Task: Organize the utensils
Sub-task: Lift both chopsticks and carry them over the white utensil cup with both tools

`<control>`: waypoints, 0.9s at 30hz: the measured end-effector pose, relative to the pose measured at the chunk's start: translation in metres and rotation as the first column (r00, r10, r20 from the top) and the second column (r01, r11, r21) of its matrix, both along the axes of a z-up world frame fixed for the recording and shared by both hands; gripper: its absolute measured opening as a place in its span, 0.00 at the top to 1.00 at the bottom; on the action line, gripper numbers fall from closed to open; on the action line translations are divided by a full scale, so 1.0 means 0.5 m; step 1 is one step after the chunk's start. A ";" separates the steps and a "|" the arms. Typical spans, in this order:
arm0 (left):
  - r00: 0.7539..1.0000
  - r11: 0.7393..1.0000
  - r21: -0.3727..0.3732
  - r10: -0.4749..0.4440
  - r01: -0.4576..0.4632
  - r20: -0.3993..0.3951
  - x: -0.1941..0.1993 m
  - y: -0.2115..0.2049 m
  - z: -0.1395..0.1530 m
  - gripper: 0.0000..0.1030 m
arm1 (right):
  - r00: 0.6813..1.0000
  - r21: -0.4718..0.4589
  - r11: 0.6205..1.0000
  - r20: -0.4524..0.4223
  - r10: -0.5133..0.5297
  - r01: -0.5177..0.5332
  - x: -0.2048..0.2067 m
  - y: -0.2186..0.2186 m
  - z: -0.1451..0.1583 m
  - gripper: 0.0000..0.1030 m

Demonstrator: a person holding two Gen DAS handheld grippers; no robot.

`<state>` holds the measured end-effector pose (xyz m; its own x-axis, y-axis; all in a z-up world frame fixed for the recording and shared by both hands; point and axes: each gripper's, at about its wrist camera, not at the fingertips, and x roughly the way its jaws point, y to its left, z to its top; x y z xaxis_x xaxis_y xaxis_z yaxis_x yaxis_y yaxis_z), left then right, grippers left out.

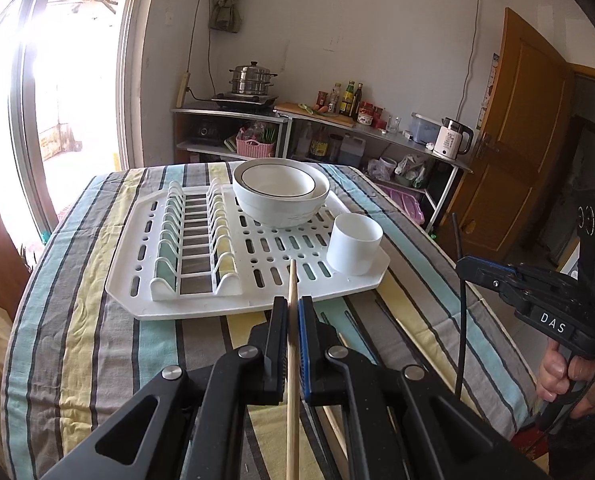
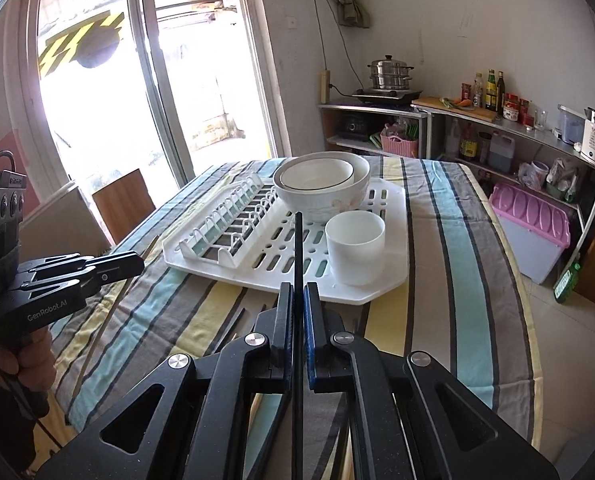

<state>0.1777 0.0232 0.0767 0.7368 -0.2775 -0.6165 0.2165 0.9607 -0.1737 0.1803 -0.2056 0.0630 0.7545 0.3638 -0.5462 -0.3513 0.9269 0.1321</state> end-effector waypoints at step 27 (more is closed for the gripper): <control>0.994 0.997 0.000 -0.073 0.073 0.084 0.033 -0.053 0.080 0.95 | 0.998 0.020 1.000 0.061 -0.011 0.010 0.012 -0.022 0.051 0.95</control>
